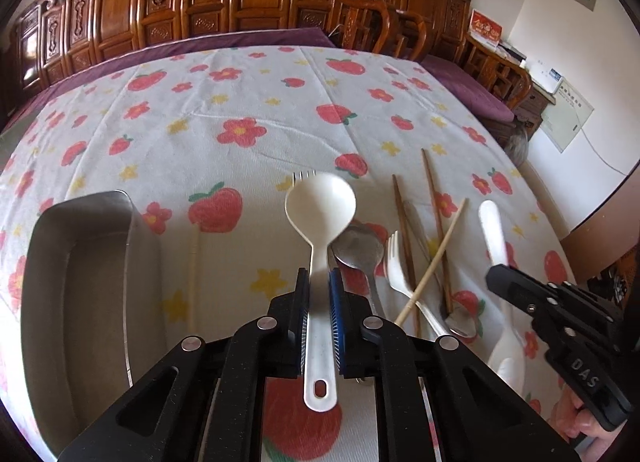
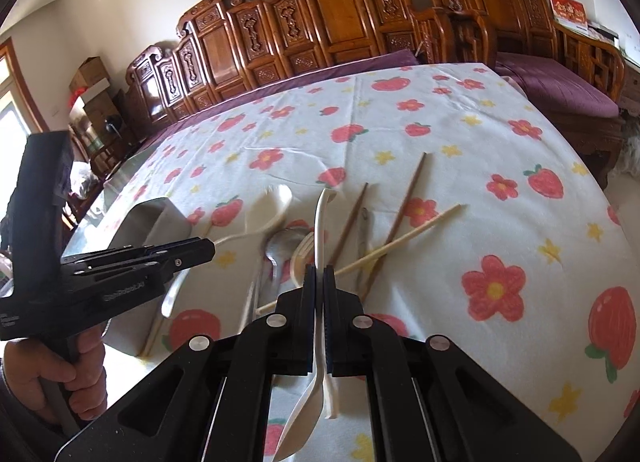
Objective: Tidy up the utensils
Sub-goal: 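Grasp a second white plastic spoon with the left gripper while the right gripper holds its spoon, then carry the white spoon with the left gripper into the metal tray and open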
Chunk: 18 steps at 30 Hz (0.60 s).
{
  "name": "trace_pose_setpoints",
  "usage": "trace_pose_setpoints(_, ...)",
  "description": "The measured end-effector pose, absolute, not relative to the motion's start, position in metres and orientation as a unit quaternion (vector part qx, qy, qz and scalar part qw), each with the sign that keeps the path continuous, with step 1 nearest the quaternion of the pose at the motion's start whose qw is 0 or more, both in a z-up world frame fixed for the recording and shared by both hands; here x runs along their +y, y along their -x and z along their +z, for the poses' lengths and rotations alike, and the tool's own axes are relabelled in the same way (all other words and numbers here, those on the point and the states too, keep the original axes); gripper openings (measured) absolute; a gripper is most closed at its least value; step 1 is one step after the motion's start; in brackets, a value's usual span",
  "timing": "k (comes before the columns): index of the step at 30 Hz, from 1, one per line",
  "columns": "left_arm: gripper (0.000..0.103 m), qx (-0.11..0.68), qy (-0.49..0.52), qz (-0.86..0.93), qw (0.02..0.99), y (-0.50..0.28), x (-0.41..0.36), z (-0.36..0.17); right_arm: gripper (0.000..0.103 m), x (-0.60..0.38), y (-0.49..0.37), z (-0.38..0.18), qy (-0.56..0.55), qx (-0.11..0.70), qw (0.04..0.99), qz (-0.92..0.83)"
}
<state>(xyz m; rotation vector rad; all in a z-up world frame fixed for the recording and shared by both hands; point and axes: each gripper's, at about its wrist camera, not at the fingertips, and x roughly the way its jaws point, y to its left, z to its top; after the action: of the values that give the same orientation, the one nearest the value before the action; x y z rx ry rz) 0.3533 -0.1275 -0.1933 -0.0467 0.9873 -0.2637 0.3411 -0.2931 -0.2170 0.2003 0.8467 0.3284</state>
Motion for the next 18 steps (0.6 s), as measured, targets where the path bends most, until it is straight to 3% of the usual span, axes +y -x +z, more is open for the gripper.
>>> trace_pose_setpoints(18, 0.009, 0.417, 0.023, -0.155, 0.895, -0.314, -0.081, -0.124, 0.005, -0.262, -0.334, -0.208, -0.081, 0.405, 0.892, 0.185)
